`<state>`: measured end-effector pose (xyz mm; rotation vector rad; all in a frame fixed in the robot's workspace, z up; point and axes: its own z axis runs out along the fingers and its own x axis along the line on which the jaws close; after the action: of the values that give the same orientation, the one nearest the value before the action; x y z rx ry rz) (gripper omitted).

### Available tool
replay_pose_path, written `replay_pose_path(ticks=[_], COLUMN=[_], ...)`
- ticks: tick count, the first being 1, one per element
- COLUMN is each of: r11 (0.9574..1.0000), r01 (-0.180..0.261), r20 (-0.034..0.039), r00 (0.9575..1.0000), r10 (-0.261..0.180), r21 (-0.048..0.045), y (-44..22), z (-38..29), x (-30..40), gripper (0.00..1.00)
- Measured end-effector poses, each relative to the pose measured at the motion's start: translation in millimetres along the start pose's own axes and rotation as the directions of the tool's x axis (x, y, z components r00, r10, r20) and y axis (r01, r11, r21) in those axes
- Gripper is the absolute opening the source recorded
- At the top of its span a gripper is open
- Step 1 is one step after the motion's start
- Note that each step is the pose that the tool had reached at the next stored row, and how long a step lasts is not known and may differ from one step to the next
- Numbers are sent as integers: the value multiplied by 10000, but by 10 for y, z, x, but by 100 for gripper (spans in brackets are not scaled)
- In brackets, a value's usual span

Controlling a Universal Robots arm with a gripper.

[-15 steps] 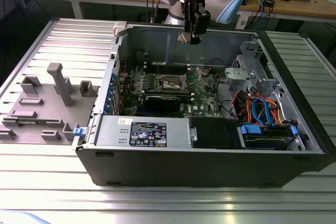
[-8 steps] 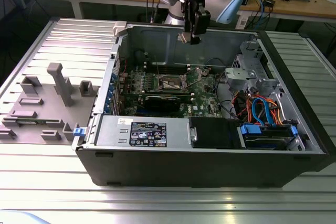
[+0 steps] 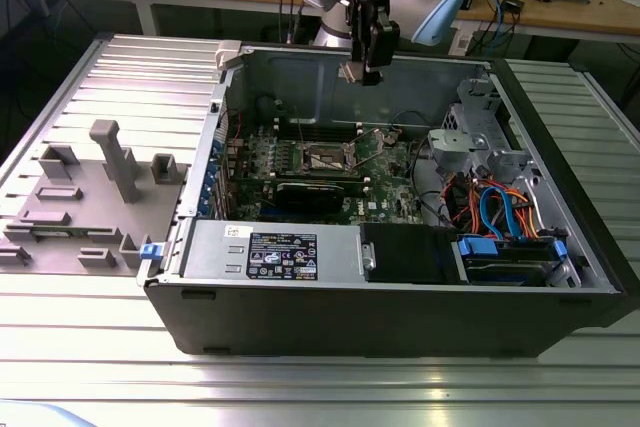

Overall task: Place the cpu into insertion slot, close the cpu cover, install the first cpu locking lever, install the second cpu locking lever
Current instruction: 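Place the cpu into insertion slot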

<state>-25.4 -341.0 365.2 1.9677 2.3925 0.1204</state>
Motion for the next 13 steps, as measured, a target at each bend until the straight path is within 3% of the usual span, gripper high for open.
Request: replay_pose_path(ticks=[13], r11=[10000], r01=[-97], r20=[8], r00=[10000], r10=[97], r21=[-1], y=[-1], z=[6], x=[0], gripper=[54])
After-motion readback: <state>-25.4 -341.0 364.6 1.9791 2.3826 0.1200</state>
